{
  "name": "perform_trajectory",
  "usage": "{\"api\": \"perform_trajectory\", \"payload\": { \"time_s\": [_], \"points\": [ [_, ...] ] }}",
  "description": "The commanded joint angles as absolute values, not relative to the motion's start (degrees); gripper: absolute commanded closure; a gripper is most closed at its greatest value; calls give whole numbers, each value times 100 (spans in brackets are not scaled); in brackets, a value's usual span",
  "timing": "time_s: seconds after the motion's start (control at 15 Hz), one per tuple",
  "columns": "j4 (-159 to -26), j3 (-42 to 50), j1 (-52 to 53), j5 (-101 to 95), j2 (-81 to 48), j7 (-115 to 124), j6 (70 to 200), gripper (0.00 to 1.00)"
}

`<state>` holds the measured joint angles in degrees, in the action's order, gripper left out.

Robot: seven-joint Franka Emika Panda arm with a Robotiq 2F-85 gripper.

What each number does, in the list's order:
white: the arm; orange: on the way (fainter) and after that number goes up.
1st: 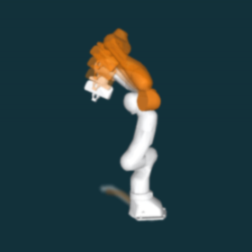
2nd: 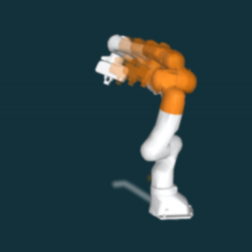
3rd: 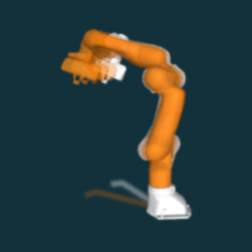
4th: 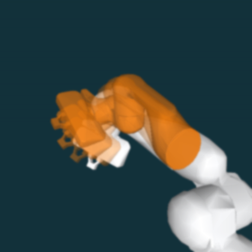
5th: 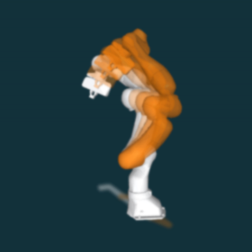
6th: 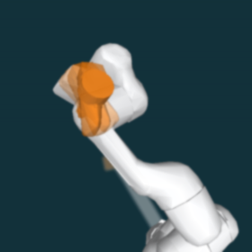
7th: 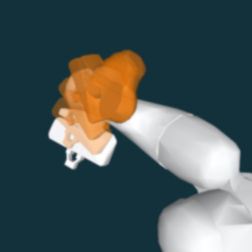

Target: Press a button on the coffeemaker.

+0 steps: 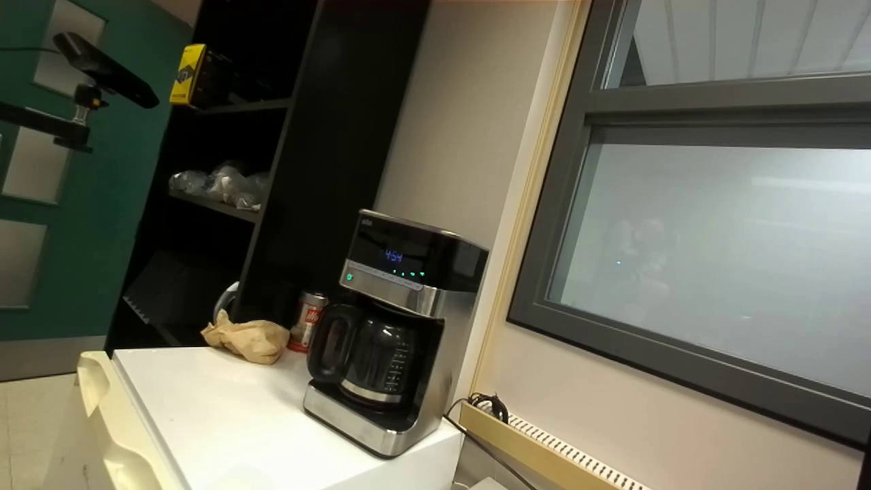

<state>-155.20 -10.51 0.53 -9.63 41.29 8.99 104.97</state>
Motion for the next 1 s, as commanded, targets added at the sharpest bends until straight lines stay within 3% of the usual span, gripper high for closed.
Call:
{"api": "perform_trajectory", "payload": {
  "time_s": [0.0, 0.2, 0.27, 0.33, 0.93],
  "points": [
    [-14871, -832, -4, -1464, 2904, 431, 10575, 0],
    [-14406, -656, 4, -1861, 2139, 26, 10643, 0],
    [-14265, -595, 15, -1968, 1931, -97, 10703, 10],
    [-14108, -547, 16, -2104, 1708, -213, 10784, 27],
    [-12892, -256, 41, -2897, 227, -1258, 11960, 94]
  ]
}}
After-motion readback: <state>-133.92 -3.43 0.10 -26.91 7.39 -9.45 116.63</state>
